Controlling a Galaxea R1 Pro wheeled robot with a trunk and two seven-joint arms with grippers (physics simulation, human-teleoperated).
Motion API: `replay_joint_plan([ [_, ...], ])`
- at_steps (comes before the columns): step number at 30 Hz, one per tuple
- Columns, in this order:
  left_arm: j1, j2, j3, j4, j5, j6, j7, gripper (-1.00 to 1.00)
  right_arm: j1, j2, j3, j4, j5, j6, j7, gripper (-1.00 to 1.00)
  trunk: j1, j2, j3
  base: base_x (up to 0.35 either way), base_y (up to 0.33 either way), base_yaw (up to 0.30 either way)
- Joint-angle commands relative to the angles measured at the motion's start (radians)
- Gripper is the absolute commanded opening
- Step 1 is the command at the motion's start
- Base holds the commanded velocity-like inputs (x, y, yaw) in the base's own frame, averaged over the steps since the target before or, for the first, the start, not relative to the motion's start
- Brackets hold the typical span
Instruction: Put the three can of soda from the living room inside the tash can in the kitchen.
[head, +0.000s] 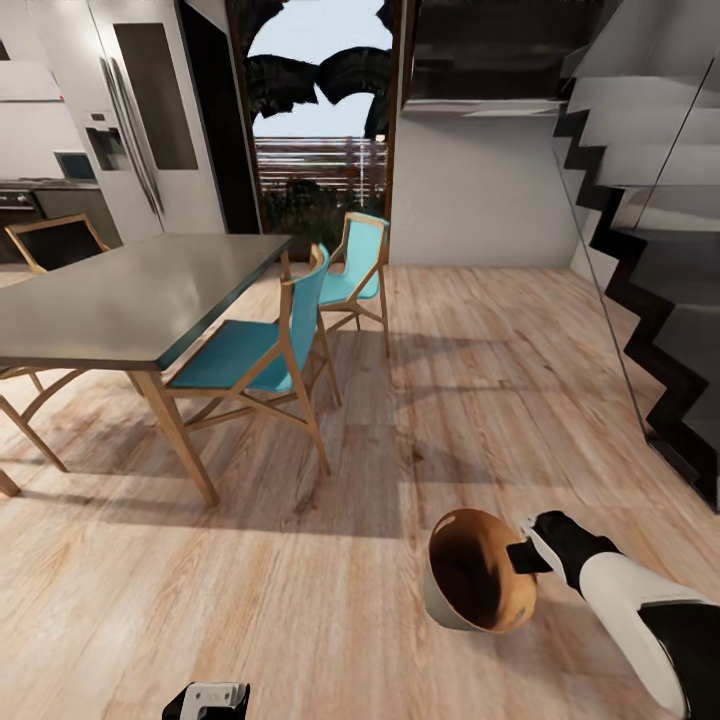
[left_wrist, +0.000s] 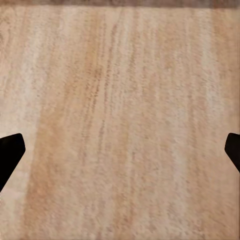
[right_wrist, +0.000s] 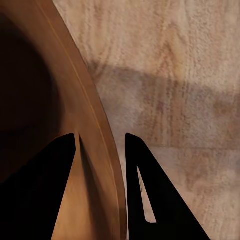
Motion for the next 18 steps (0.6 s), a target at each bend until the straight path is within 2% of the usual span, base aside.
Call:
replay_joint_plan([
  [1,0.000,0.000,0.000,0.000,0.000,0.000,0.000,1.00,0.001,-0.001,-0.013,-0.001,-0.007,-0.001,0.010,-1.00,-0.004,0.007,0.003,0.000,0.000,0.000],
  [18,0.000,0.000,0.000,0.000,0.000,0.000,0.000,1.00,0.004,-0.029,-0.015,-0.003,-0.015,-0.008,0.036,-1.00,-0.069,0.126,0.057,0.000,0.000,0.000],
])
